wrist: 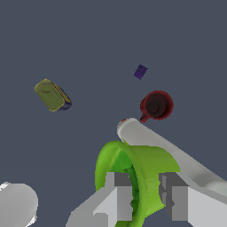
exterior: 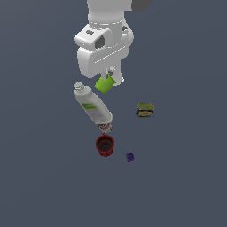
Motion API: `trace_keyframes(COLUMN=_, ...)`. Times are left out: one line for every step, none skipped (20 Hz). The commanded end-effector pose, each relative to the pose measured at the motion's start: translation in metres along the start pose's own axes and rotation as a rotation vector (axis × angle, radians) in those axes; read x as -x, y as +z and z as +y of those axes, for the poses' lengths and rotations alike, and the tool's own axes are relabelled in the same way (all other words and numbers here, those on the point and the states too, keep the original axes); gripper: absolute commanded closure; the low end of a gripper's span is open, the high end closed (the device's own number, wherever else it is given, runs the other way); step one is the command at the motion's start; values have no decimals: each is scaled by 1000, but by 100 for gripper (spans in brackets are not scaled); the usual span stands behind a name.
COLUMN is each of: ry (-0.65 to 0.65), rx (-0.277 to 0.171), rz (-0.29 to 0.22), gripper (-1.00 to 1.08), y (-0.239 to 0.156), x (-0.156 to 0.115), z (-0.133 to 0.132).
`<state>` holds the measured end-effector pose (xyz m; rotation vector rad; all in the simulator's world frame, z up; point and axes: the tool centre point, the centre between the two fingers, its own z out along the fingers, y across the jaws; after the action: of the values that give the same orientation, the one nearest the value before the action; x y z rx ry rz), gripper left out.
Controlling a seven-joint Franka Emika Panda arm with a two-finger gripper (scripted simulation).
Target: Pick up a designated object from a clutter of objects.
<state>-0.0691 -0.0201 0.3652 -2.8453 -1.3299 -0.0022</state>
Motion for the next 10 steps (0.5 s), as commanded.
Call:
trace_keyframes(ry=-1, rx=0, rz=-1, gripper=108, y=-6, x=2, z=3)
trace_keyframes(ry=-1, rx=0, rz=-1, gripper=108, y=-8, x=3, z=4)
trace_keyframes(ry=-1, rx=0, rz=-1, gripper=108, y=-8, x=3, z=4)
trace_keyframes(ry=-1, rx=0, rz=-1, gripper=108, y=-9, x=3, z=4)
trace_keyframes(ry=0, rx=-1, rz=-2, gripper=108, y=-7, x=3, z=3)
trace_keyframes(ry=0, rx=-1, rz=-2, gripper=108, y=-7, x=3, z=3)
trace_keyframes(ry=0, rx=-1, rz=-2, gripper=108, y=-7, x=2, z=4)
trace_keyframes(ry=0, rx=-1, rz=-2, gripper=108, y=-8, x=2, z=4)
trace_keyframes(ry=0, rx=-1, rz=-2, gripper=108, y=-9, x=1, z=4)
trace_keyframes(ry=0, rx=-1, rz=-2, gripper=108, y=-11, x=-1, z=5)
